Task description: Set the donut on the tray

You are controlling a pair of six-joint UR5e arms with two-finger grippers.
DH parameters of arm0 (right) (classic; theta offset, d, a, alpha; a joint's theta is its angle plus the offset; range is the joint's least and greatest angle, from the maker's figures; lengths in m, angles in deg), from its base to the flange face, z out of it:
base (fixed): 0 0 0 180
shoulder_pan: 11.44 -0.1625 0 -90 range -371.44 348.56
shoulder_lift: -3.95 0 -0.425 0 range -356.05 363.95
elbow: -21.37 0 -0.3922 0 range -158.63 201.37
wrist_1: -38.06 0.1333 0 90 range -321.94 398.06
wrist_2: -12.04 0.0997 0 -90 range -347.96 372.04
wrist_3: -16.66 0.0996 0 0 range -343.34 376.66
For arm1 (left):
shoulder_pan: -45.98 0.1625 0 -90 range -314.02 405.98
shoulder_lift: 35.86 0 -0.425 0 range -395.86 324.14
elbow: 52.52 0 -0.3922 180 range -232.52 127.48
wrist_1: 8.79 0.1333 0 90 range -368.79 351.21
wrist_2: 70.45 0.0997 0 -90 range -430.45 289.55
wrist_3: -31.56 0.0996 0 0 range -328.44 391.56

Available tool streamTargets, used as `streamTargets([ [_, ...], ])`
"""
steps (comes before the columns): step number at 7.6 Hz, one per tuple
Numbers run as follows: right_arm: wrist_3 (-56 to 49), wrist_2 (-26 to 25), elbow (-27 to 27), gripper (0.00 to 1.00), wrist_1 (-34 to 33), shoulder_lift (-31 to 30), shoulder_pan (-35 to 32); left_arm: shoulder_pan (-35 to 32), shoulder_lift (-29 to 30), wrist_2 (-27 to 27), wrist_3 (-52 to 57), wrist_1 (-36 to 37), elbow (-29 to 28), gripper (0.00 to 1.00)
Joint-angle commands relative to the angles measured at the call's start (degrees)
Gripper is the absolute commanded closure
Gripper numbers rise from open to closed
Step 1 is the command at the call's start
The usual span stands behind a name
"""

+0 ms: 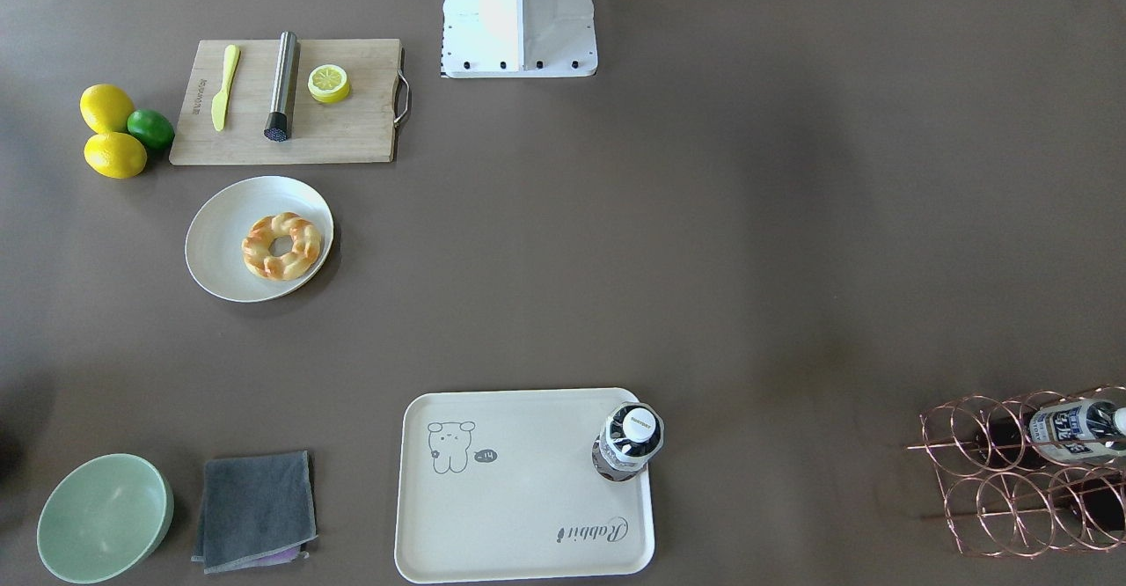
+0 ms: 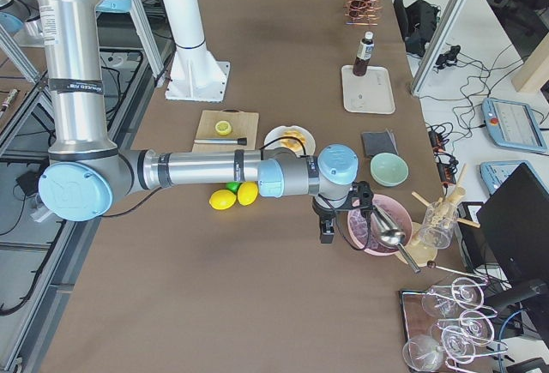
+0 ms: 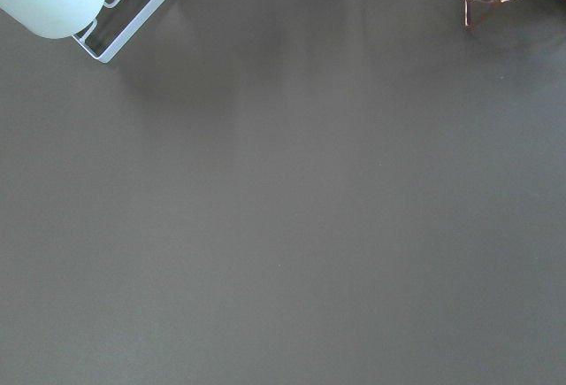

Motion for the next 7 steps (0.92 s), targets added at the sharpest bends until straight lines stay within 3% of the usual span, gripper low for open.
streamTargets([
  [1, 0.05, 0.20, 0.08, 0.00, -0.03, 0.14, 0.00, 0.23, 0.01, -0.03, 0.00, 0.00, 0.04, 0.02],
  [7, 0.05, 1.52, 0.79, 0.00, 0.23, 0.05, 0.00, 0.58, 0.01, -0.12, 0.00, 0.00, -0.49, 0.02],
])
